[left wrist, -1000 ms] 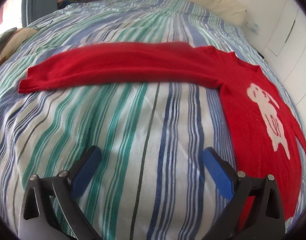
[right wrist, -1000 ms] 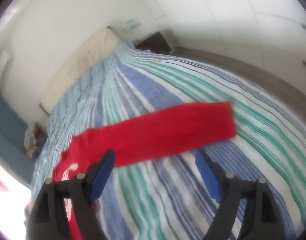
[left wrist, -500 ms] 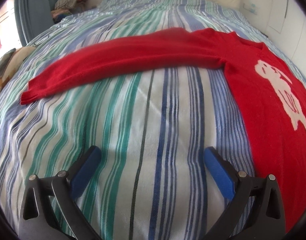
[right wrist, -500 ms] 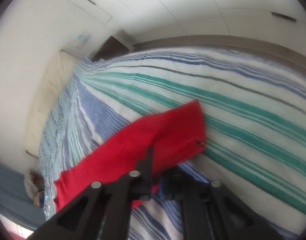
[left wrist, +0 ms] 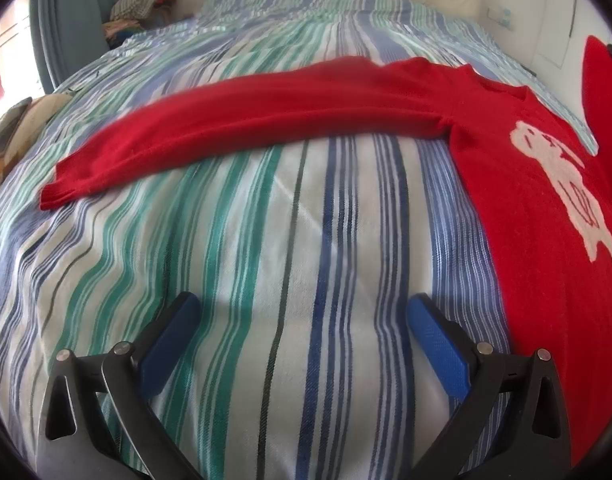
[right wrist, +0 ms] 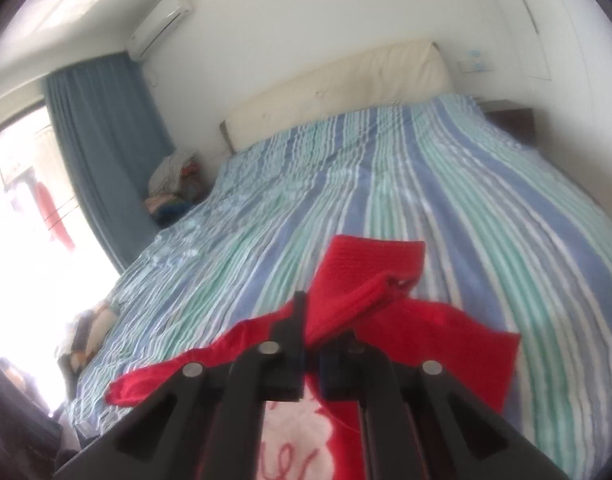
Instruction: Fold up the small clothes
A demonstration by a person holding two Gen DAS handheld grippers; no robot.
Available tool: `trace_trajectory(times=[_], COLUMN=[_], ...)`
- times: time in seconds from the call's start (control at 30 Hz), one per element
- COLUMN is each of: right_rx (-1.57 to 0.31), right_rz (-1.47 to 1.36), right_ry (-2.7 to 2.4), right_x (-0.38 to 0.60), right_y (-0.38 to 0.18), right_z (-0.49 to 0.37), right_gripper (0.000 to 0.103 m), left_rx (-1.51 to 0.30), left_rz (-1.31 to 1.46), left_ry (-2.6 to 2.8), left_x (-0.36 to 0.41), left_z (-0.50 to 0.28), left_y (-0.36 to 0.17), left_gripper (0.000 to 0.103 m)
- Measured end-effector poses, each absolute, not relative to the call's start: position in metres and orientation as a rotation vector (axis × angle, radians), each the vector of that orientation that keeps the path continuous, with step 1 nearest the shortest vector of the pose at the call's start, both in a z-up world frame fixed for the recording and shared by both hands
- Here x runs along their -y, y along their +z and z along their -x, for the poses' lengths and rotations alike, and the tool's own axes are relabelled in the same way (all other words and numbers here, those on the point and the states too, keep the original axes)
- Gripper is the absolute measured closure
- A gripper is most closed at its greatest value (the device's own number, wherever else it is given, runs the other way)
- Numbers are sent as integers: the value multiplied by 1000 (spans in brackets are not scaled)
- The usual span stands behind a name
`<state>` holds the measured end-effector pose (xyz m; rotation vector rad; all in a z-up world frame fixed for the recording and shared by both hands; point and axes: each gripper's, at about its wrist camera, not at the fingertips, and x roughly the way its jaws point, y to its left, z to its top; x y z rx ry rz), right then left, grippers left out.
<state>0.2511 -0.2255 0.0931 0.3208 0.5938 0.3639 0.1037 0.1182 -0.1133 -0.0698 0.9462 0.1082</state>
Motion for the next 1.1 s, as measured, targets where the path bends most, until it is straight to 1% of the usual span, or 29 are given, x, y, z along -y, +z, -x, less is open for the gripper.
trace_trajectory(times=[0.03, 0.07, 0.1, 0.13, 0.23, 0.33, 0.5, 0.53, 0.57, 0.67, 0.83, 0.9, 1.1], right_rx=[-651, -720, -774, -800, -800, -852, -1020, -1018, -993, -912, -806, -779, -696], right_rz=[-341, -370, -404, -444, -505, -536, -575, -586, -601, -571, -419, -376, -315], right_ry=[433, 486, 524, 570, 578, 484, 232, 201, 208, 199, 182, 171, 121], right_x=[208, 195, 188, 187, 205, 240, 302, 313, 321, 331, 327, 325, 317], right_y=[80, 64, 48, 35, 19, 0, -65, -76, -81, -69, -41, -36, -36], right_z=[-261, -269, -271, -272, -264, -266, -256, -248, -239, -208, -151, -129, -76], right_gripper=[91, 68, 39, 31, 31, 31, 31, 31, 34, 33, 29, 26, 26], left_rx=[-946, -946, -946, -946, -947, -949, -947, -945, -944, -943, -941, -940, -933], left_rz=[70, 69, 69, 68, 64, 56, 51, 52, 51, 49, 45, 45, 42], left_ry=[108, 108, 109, 110, 114, 124, 129, 129, 130, 132, 137, 137, 141], left_x=[-118, -118, -118, -118, -117, -115, -113, -113, -113, -112, -111, -111, -110], left_z=[-104, -104, -104, -104, -104, -106, -106, -106, -105, -105, -105, -104, -104], left_y=[-113, -113, -113, -113, -113, -113, -113, -113, -113, -114, -114, -114, -113], left_gripper=[0, 0, 0, 0, 0, 0, 0, 0, 0, 0, 0, 0, 0])
